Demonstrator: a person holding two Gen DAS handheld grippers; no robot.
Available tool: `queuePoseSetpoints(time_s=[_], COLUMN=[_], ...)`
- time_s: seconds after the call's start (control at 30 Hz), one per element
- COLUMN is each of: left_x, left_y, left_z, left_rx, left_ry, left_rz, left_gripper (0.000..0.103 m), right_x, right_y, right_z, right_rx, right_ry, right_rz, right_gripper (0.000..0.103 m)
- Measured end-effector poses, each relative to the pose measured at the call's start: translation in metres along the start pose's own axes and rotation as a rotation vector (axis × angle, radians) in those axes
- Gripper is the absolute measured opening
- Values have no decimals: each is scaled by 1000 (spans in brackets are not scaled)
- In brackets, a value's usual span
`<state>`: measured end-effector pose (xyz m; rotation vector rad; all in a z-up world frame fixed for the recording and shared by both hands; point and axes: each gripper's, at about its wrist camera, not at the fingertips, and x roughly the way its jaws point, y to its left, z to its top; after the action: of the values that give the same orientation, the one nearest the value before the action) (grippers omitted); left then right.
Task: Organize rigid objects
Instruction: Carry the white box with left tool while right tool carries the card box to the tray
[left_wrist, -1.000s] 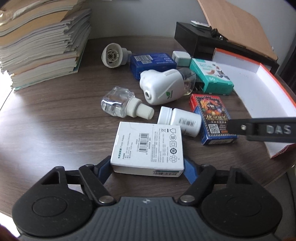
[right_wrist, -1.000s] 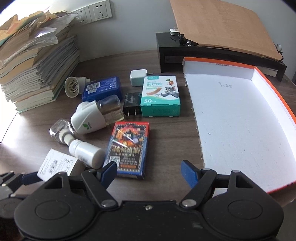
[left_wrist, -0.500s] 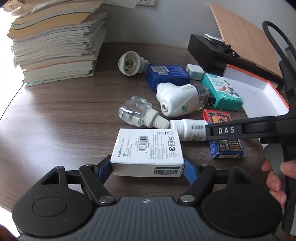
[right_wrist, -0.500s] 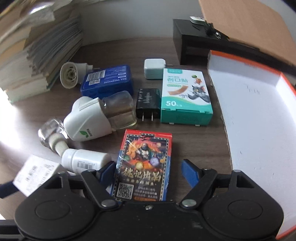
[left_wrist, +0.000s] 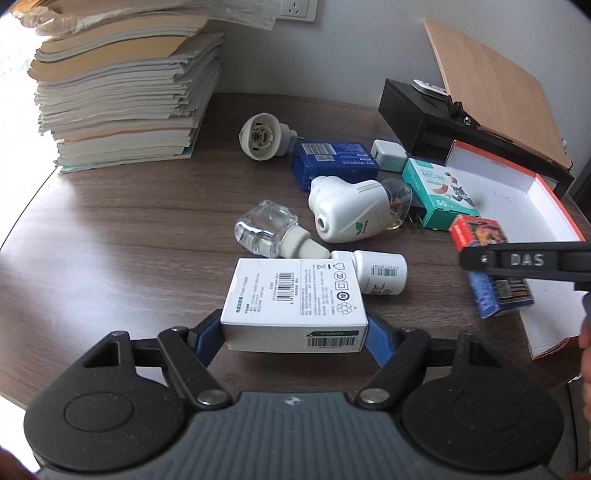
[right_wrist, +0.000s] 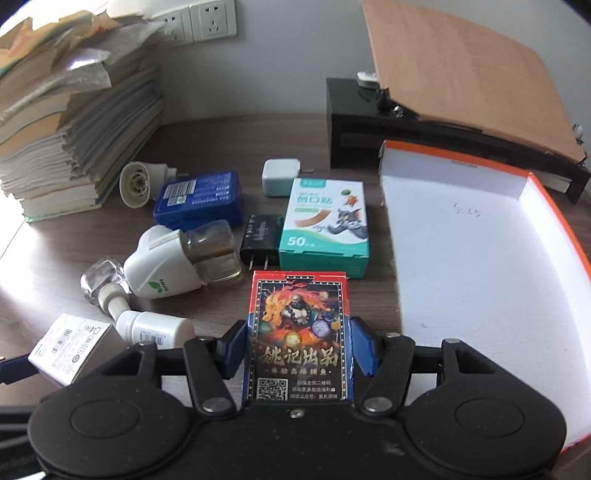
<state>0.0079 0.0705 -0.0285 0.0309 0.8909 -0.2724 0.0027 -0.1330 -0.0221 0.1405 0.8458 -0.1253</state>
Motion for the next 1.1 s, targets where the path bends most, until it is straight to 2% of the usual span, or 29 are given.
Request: queuePoseSetpoints(time_s=[0.37, 0.77, 1.1], left_x=[-22, -17, -7], left_y=[-31, -128, -205], left_z=[-1, 25, 48], left_rx=[25, 108, 205], left_ry=[-39, -90, -139], left_rz=[4, -123, -152], left_gripper=[79, 79, 79], right_x=[-38, -68, -82], right_y=[-47, -127, -185], right_z=[-10, -7, -1], right_rx=[50, 143, 177], right_ry=[-23, -78, -109], right_rz=[12, -66, -103], right_gripper=[71, 71, 71])
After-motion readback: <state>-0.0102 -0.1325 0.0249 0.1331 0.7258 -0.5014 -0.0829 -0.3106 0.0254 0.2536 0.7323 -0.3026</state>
